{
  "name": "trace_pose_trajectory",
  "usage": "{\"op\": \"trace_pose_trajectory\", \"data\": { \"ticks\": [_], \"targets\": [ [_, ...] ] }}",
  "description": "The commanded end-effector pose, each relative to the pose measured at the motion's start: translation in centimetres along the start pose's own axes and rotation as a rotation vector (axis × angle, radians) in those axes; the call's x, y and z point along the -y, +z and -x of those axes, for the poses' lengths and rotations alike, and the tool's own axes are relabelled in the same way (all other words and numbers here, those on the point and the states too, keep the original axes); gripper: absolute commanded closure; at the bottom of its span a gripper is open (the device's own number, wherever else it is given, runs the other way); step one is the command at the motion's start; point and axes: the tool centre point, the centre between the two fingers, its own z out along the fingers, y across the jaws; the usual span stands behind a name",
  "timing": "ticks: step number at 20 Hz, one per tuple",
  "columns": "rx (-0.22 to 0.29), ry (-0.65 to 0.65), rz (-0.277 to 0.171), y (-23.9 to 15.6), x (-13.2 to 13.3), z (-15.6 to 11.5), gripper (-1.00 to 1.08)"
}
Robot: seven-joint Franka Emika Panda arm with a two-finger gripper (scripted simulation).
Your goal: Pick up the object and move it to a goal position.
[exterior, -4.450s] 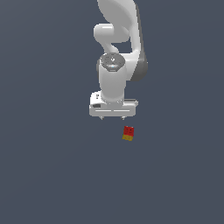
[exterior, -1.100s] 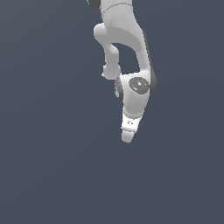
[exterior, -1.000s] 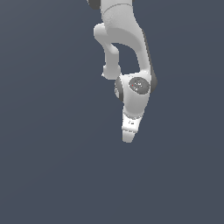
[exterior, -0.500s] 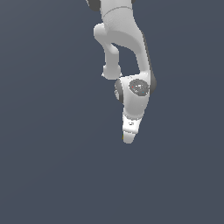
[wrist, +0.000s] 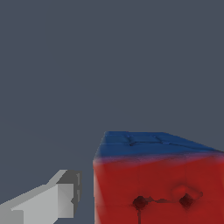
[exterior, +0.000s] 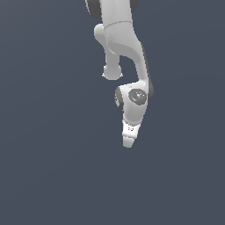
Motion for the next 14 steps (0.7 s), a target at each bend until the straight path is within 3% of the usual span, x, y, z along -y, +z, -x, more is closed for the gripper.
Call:
{"op": "trace_pose_trajectory", "data": {
  "ticks": [1,2,14],
  "targets": [
    [0.0,0.0,0.002,0.23,-0.1,-0.03,-0.92],
    [0.0,0.0,0.002,0.23,-0.1,-0.03,1.08],
    [0.0,0.0,0.003,0.05,-0.1,-0.03,1.08]
  ]
}}
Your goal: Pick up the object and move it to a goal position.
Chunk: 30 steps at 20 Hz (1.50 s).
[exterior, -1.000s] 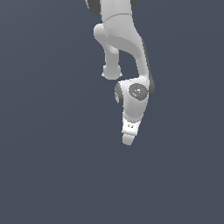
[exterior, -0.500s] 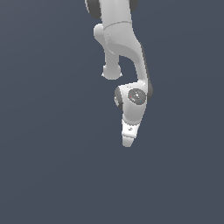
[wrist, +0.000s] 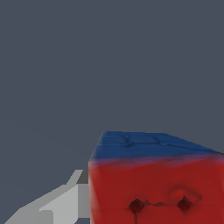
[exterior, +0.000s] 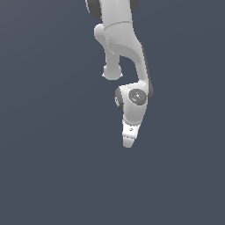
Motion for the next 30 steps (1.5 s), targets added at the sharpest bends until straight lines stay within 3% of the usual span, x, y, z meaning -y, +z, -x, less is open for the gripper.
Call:
{"op": "trace_pose_trajectory", "data": {
  "ticks": [1,12,30],
  "targets": [
    [0.0,0.0,0.001,-0.2,0.0,-0.1,1.08],
    [0.001,-0.001,0.001,-4.8,1.9,-1.3,1.08],
    [0.001,-0.002,0.0,-20.8,8.2,-6.0,1.08]
  ]
}}
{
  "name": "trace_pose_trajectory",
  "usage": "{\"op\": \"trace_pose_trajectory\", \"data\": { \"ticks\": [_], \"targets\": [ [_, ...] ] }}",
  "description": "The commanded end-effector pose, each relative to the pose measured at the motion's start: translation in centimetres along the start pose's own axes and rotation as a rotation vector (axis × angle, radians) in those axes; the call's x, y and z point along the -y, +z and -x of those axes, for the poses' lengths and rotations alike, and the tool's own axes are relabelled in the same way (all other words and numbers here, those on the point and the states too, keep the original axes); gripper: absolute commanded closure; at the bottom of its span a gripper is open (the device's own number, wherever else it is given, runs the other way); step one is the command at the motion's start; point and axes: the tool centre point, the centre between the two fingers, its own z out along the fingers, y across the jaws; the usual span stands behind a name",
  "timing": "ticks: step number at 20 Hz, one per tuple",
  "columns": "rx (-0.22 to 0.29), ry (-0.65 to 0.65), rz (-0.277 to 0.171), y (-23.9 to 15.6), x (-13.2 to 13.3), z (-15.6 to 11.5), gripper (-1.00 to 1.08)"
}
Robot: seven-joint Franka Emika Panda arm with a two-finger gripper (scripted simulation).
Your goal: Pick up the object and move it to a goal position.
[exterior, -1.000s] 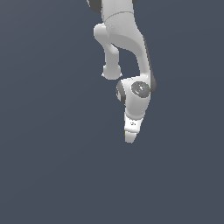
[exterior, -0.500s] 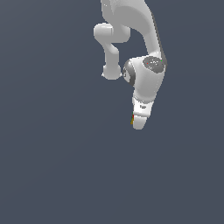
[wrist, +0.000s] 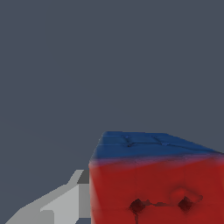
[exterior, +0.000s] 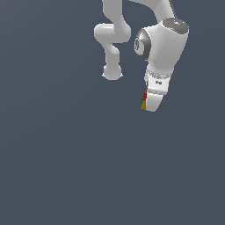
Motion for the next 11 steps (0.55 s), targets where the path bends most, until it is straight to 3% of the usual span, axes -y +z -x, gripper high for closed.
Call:
{"op": "trace_pose_trajectory", "data": {
  "ticks": [1,11],
  "targets": [
    [-0.001,0.001,0.0,-1.8,0.6,-0.5,1.08],
    [-0.002,0.002,0.0,-4.8,1.5,-1.4,1.08]
  ]
}}
